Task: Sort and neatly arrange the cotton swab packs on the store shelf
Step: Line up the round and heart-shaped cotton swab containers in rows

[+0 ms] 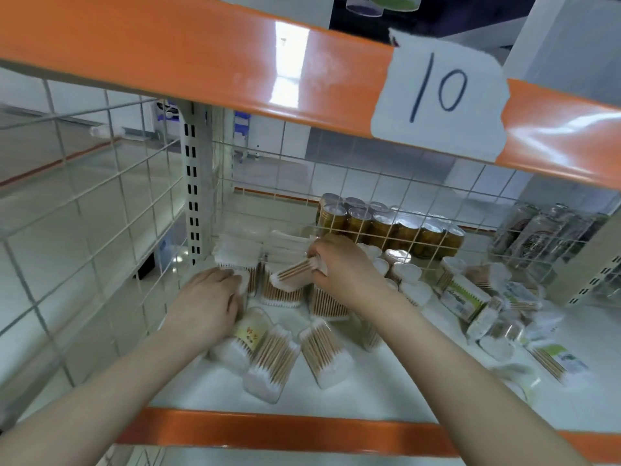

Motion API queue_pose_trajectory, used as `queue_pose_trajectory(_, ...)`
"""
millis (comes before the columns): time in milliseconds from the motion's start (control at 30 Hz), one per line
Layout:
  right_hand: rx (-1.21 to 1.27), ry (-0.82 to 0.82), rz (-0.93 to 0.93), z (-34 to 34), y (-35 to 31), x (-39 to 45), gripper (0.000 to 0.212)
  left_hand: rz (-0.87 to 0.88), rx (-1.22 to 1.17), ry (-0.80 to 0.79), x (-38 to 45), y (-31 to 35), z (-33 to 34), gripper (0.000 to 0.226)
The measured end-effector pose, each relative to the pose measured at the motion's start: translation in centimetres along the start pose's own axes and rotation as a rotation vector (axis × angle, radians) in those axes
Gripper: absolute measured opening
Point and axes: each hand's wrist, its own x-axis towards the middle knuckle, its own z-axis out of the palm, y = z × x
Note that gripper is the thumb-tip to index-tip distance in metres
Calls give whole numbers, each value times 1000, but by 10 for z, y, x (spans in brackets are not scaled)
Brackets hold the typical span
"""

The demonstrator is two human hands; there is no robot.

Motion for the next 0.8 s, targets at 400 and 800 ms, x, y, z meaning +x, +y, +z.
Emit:
queue_pose_trajectory(400,-80,-210,-70,31,-26,30,43,-15,-80,83,2,1,5,42)
queue_pose_trajectory(800,-147,-134,-67,54,-12,26,32,19,29,157,2,2,21,22)
